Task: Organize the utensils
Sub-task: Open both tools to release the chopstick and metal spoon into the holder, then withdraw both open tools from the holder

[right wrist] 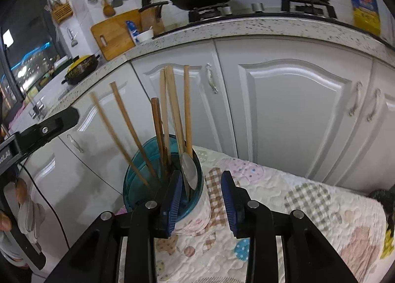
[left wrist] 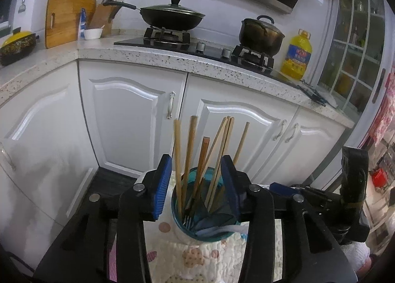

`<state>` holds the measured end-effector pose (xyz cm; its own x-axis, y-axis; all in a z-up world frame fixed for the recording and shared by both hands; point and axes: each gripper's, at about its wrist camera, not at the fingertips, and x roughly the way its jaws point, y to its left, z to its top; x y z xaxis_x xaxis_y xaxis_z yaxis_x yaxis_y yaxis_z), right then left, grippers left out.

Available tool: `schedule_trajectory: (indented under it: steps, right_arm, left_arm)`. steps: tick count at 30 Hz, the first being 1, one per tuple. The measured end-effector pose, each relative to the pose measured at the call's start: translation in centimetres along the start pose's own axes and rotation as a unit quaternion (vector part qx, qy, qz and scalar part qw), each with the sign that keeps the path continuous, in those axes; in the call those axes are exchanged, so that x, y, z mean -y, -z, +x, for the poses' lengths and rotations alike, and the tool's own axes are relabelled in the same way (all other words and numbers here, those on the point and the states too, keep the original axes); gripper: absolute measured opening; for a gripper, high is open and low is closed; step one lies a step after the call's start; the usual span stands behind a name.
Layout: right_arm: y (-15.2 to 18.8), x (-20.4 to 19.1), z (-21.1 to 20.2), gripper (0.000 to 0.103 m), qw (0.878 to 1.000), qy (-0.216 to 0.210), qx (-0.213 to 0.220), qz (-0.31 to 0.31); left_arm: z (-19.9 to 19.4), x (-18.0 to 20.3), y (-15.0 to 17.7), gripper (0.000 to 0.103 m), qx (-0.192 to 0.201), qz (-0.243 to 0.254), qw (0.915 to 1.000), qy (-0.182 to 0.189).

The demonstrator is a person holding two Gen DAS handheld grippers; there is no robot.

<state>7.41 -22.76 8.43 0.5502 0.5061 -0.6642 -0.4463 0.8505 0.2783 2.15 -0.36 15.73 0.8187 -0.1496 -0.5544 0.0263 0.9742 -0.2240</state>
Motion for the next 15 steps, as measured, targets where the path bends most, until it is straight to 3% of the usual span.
schedule_trajectory:
  steps: [3, 15]
  right_arm:
    - [0.0, -0.3, -0.6, 0.042, 1.0, 0.011, 0.007, 0.002]
    - [1.8, -2.9, -3.2, 0.046, 0.999, 0.045, 0.028, -0.001]
  left_arm:
    - [-0.7, -0.1, 0.7, 0.043, 0.0, -0.003, 0.9999, -0.01]
    - [-1.2, 0.6, 5.5, 0.044, -0.032, 0.002, 0.9982, -0.051]
